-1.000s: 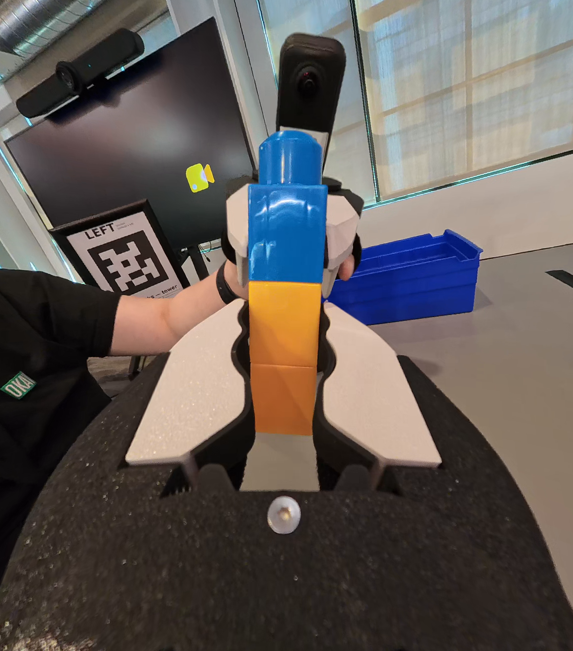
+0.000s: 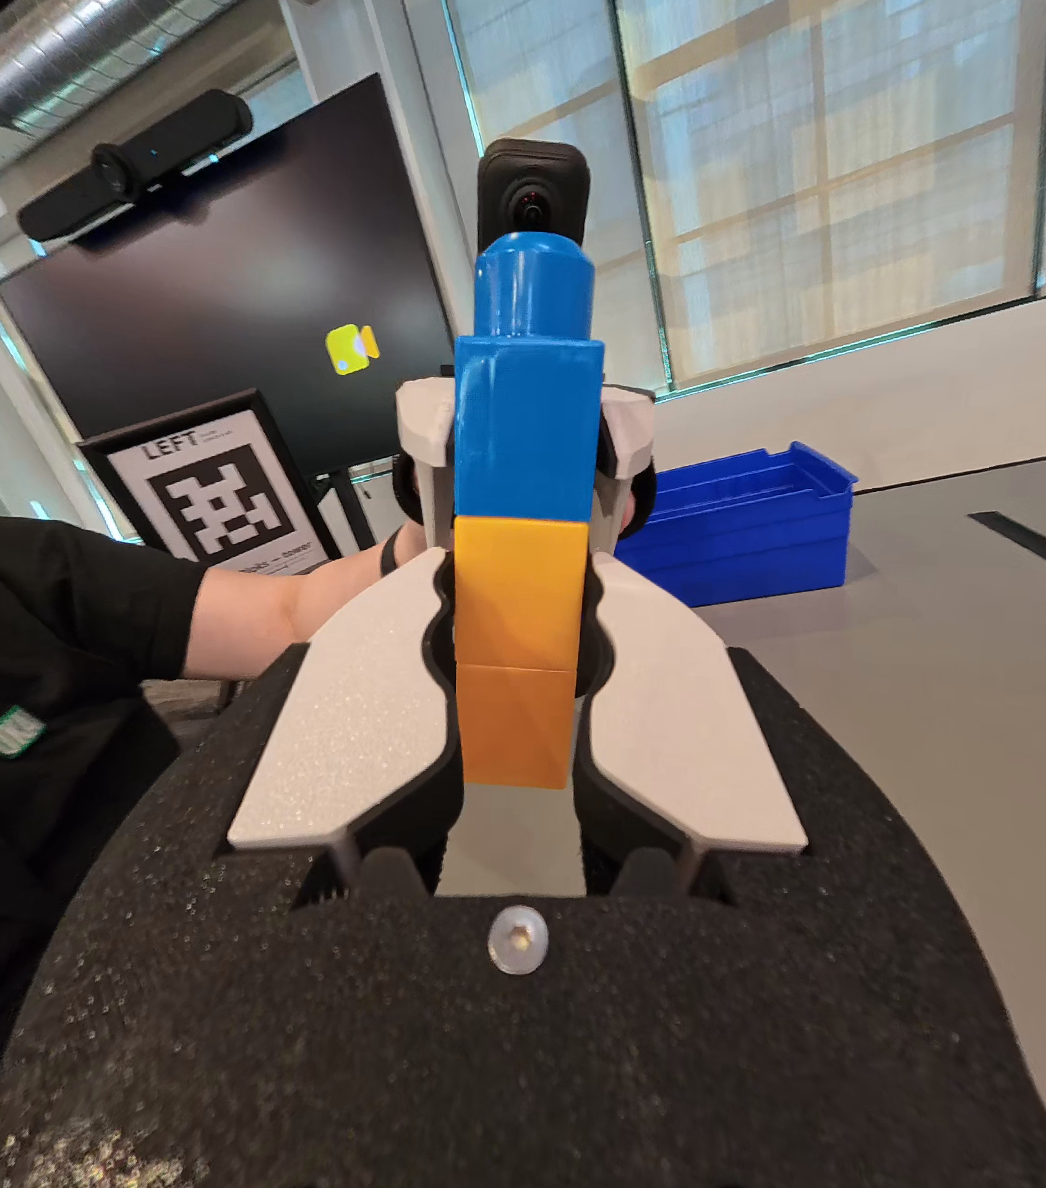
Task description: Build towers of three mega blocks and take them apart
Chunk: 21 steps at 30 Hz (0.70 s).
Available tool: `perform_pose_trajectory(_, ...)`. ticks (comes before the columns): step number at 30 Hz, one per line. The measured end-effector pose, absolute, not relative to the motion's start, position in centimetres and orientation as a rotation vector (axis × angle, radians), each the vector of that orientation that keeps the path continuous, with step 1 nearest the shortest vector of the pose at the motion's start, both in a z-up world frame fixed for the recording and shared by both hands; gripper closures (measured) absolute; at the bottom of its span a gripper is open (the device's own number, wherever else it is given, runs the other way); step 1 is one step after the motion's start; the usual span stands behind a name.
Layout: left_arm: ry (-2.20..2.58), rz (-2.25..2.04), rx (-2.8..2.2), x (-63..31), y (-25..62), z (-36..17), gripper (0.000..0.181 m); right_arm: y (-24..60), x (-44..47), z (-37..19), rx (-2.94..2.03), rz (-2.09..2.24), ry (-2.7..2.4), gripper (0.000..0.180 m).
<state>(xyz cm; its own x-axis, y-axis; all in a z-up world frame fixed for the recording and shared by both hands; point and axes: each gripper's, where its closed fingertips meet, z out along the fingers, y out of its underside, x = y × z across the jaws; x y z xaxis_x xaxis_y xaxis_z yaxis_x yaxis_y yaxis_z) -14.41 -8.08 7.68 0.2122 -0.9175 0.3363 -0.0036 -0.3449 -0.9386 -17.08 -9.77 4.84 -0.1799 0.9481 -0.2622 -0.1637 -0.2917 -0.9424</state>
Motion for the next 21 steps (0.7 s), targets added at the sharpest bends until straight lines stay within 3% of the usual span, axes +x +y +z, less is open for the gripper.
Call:
perform_pose_trajectory(4,0.88,-1.261,-1.58,-14.8,-7.87,7.89,0.145,-9.36,-17.45,4.41,-1.23,1.575,-1.029,0.134)
perform_pose_trajectory(7,0.873,-1.247,-1.589,-14.99,-7.65,7.67,0.145,-9.37,-17.53,4.16,-1.245,1.579,-1.042,0.144)
perform_pose_trajectory(21,0.855,-1.264,-1.587,-14.25,-7.55,7.79,0.144,-9.1,-16.63,4.56,-1.195,1.577,-1.015,0.145)
